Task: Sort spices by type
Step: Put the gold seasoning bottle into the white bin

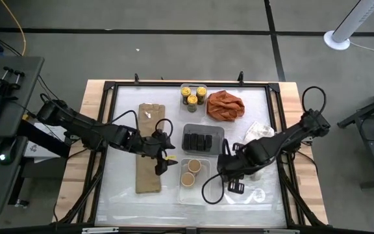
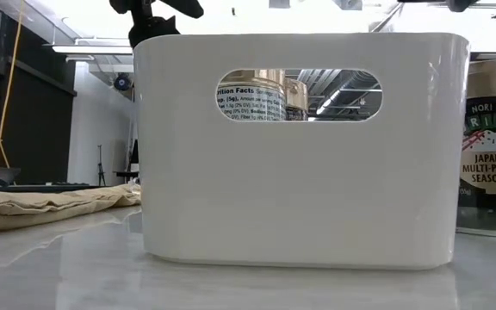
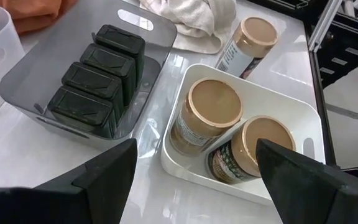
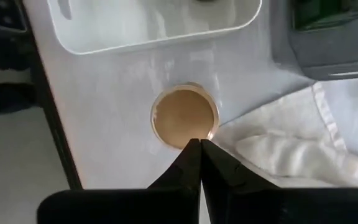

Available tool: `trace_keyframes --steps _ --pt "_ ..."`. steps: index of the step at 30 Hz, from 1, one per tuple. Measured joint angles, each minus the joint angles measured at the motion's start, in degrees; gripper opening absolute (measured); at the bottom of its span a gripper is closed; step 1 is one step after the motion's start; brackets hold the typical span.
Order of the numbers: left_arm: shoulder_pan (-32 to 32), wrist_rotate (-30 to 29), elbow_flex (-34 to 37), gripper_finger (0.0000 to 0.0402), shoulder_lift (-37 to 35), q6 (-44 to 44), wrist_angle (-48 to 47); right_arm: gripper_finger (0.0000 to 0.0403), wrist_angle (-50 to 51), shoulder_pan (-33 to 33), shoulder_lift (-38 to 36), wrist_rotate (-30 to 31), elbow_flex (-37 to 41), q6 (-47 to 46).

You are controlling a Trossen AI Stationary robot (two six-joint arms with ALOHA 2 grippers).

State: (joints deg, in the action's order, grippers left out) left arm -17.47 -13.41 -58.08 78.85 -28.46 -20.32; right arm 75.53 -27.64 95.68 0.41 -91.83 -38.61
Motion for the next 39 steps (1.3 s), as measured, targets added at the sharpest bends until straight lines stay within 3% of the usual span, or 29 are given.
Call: trace_keyframes --steps 3,6,16,20,24,39 --pt "0.0 0.0 0.0 0.0314 0.0 -1.8 0.0 0.0008 0.0 -0.5 0.0 1.6 1.0 -2.4" --pt "-0.3 0.0 0.0 0.0314 0.0 -3.3 0.0 0.0044 0.1 -0.5 0.0 0.6 2.8 -4.7" --pt "-0.7 0.0 0.0 0.0314 0.0 -3.4 0.0 0.0279 -5.4 -0.5 0.0 -1.6 4.0 -5.9" --pt "-0.7 0.0 0.0 0.0314 0.0 -3.4 0.0 0.0338 -7.3 -0.5 0.6 -1.7 4.0 -4.1" --pt "-0.7 0.0 0.0 0.0314 0.0 -3.2 0.0 0.0359 -6.0 -0.5 2.3 -1.7 4.0 -1.5" --pt "-0.7 -0.4 0.0 0.0314 0.0 -2.9 0.0 0.036 -6.4 -0.4 12.7 0.0 4.0 1.6"
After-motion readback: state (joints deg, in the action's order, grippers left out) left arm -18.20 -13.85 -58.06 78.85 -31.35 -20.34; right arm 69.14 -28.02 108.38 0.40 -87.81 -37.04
